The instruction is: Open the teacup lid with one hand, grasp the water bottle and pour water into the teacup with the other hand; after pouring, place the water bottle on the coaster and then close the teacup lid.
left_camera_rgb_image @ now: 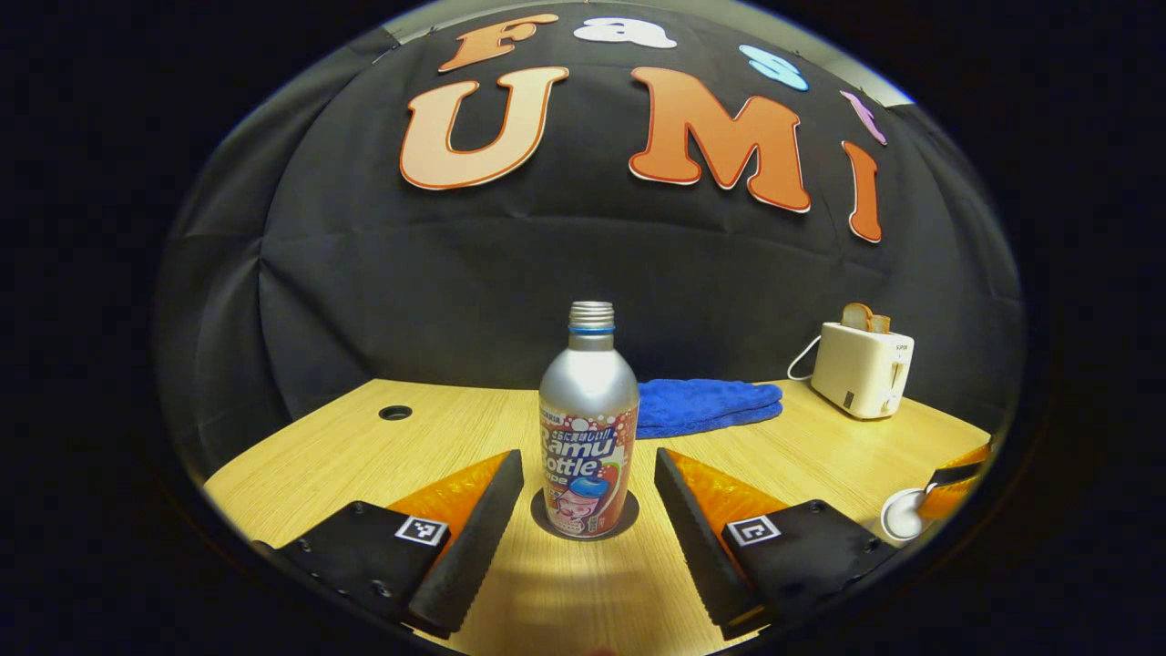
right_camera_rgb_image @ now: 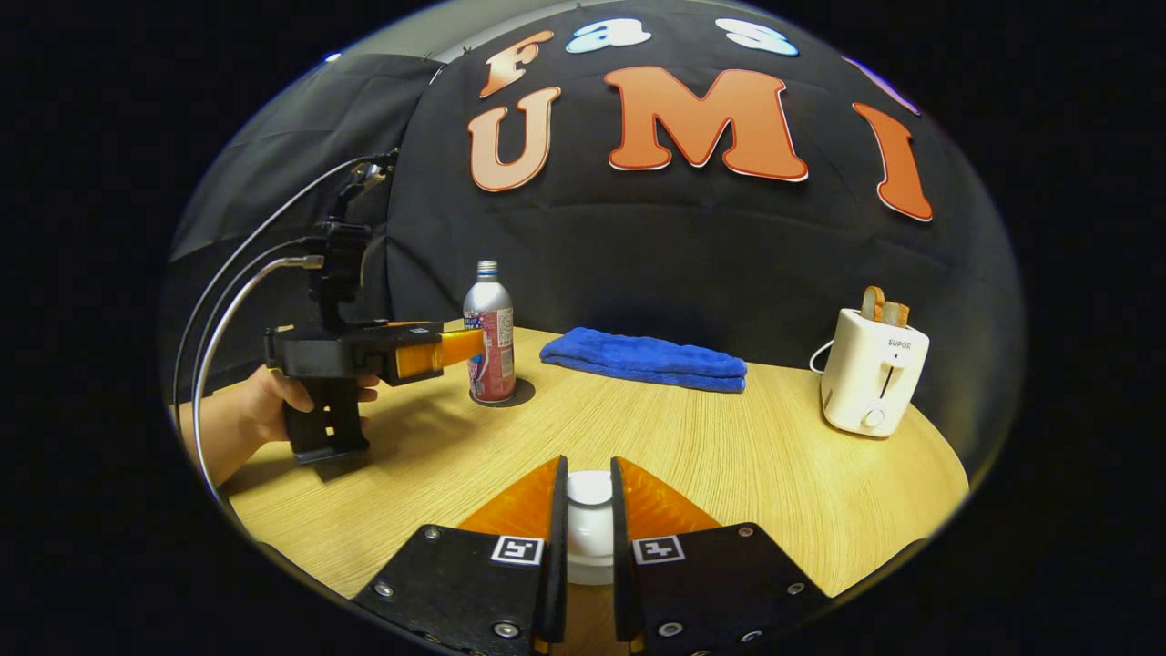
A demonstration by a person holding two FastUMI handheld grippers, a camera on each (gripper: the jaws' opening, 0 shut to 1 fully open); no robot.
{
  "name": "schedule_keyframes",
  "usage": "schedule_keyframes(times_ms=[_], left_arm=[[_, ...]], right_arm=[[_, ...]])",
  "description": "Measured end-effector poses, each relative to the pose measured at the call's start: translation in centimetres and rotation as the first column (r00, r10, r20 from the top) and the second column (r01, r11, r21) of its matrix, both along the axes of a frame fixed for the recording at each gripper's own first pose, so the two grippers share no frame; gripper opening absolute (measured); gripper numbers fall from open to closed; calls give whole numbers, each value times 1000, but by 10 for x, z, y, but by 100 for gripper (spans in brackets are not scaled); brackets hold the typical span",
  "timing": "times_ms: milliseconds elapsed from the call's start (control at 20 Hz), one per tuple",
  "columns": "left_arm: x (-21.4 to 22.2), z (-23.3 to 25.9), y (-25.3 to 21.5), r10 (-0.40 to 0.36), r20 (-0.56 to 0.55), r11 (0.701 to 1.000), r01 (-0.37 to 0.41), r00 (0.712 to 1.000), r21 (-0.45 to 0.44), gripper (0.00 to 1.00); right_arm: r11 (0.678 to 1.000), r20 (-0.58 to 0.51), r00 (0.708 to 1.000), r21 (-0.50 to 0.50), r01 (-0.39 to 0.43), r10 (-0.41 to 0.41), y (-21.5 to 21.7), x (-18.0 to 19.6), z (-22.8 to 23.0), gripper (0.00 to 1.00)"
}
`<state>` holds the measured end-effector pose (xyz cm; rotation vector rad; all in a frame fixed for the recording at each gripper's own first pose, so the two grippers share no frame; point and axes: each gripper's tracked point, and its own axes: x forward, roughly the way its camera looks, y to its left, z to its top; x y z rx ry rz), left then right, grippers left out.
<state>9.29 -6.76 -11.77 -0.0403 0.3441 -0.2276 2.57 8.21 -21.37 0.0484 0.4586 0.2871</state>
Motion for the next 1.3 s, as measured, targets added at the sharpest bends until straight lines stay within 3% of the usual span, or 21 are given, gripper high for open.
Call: schedule_keyframes(times_ms=[250, 550, 800, 900, 1100, 1300], left_arm=[[-5, 8, 2, 12, 15, 1000, -12, 1000, -8, 96], [-8, 24, 6, 21, 66, 1000, -20, 998, -12, 93], [-11, 40, 10, 39, 108, 999, -37, 993, -21, 95], [-13, 48, 12, 50, 126, 999, -47, 991, -27, 95], [-22, 64, 19, 77, 161, 997, -74, 984, -26, 95], [-28, 74, 26, 107, 179, 994, -105, 978, -18, 92]], right_arm=[[1000, -5, 1000, -6, 10, -10, -2, 5, -5, 22], [999, 8, 1000, -33, 26, -26, -6, 5, -5, 30], [999, 24, 999, -25, 47, -46, -9, 4, 5, 59], [999, 58, 997, -9, 53, -52, -11, 6, 19, 66], [997, 112, 991, 20, 76, -78, -18, 5, 44, 77], [994, 164, 980, 33, 104, -108, -26, 2, 69, 79]])
